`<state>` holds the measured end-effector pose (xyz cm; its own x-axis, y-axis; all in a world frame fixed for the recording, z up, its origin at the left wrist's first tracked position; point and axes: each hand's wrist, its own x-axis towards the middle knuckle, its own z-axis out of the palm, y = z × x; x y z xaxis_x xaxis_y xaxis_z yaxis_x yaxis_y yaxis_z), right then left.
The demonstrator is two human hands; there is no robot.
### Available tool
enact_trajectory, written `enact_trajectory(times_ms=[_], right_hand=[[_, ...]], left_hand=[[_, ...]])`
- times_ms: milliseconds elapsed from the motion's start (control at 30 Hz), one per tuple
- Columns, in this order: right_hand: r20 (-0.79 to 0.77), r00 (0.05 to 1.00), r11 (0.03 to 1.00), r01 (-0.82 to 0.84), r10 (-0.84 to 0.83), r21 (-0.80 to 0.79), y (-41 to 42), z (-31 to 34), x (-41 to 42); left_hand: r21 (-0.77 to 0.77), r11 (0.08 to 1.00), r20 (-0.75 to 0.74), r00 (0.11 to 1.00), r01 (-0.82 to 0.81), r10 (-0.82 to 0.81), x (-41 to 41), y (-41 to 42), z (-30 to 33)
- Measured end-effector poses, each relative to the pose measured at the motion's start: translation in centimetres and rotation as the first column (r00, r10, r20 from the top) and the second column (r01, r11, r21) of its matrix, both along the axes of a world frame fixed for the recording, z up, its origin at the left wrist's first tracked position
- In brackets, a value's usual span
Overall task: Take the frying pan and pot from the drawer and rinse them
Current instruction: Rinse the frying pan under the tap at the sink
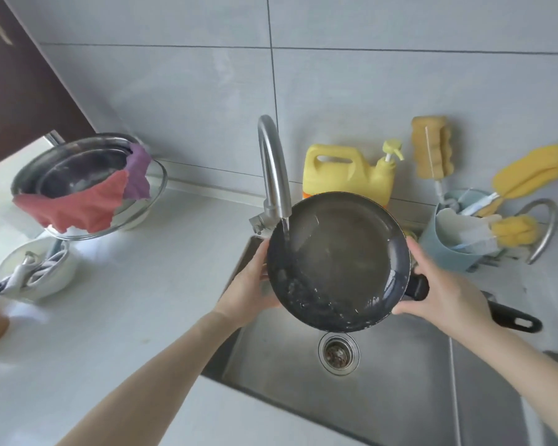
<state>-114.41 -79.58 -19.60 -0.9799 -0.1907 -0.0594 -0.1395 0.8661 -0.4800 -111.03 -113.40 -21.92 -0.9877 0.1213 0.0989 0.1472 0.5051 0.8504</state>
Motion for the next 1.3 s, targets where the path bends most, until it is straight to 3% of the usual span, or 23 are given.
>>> enact_trajectory(times_ms=[200,433,733,833,900,1033,1167,1300], right_hand=[[-0.274,0.960,0.997,0.074,-0.064,0.028,1.6,0.1,2.1],[-0.659,0.752,0.987,0.125,-0.027,0.102,3.0,2.4,2.6],[-0.736,0.676,0.989,0.119,-0.016,0.088,4.9,5.0,2.2],[-0.654,0.756,0.989,0.123,-0.036,0.088,5.0,4.9,2.6],[-0.504,0.863,0.985,0.117,-0.036,0.129,5.1,4.5,3.0],[-0.110,0.992,0.971,0.081,-0.057,0.224,4.9,3.2,3.1],[0.182,0.981,0.992,0.044,-0.065,0.121,4.2,1.7,2.1],[0.385,0.923,1.000,-0.019,0.008,0.024,2.4,0.8,1.1]], left_hand=[[-0.206,0.975,-0.274,0.961,-0.089,0.030,0.2,1.5,-1.0],[-0.286,0.936,-0.571,0.821,-0.207,0.007,-0.1,3.4,0.0],[-0.285,0.927,-0.672,0.741,-0.245,-0.011,-2.1,4.8,1.8],[-0.315,0.929,-0.614,0.788,-0.193,-0.045,-2.2,5.0,1.4],[-0.323,0.938,-0.513,0.857,-0.129,-0.059,-1.8,4.9,0.6],[-0.196,0.980,-0.126,0.991,0.029,-0.054,-1.4,4.4,-0.9],[-0.075,0.985,0.175,0.974,0.157,-0.142,-1.7,2.9,-1.1],[0.016,0.970,0.404,0.886,0.241,-0.227,-1.9,-0.2,-0.1]])
